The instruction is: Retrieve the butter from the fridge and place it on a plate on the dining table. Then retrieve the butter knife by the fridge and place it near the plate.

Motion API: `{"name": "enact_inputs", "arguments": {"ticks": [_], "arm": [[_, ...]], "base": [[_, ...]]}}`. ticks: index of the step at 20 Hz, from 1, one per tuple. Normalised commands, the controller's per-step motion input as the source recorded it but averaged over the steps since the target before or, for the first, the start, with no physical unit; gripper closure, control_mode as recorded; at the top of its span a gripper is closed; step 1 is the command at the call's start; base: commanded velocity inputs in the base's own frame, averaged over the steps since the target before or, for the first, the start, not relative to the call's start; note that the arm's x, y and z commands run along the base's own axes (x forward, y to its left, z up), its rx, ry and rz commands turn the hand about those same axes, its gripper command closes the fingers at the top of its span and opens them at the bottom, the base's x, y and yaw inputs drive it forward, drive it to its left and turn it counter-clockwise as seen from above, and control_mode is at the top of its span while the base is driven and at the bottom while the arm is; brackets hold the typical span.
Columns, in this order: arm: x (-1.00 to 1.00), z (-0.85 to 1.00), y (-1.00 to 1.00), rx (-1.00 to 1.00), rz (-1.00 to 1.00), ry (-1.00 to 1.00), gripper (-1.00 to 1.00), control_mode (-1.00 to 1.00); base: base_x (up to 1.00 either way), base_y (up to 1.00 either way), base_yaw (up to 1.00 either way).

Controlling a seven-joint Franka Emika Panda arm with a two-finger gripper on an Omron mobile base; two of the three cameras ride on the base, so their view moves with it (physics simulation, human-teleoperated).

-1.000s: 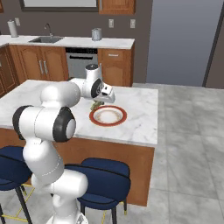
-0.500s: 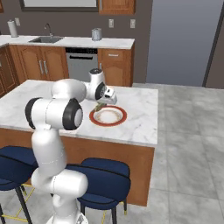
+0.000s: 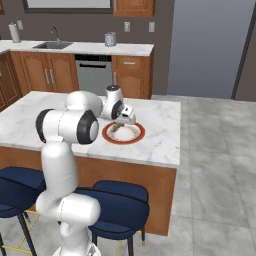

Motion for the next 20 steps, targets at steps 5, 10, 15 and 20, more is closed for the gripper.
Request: {"name": "enact_inputs", "arguments": {"ticks": [5, 10, 15, 20], "arm": [[0.0, -0.37, -0.04, 0.0, 0.0, 0.0, 1.0, -1.0], [0.0, -0.3, 0.0, 0.0, 0.0, 0.0, 1.0, -1.0], [0.07, -0.08, 0.0, 0.01, 0.0, -0.01, 1.0, -1.0], [0.07, -0.14, 0.0, 0.01, 0.0, -0.07, 1.0, -1.0]], "base": [[0.0, 0.0, 0.0], [0.0, 0.0, 0.0], [0.0, 0.0, 0.0], [0.0, 0.0, 0.0]]}}
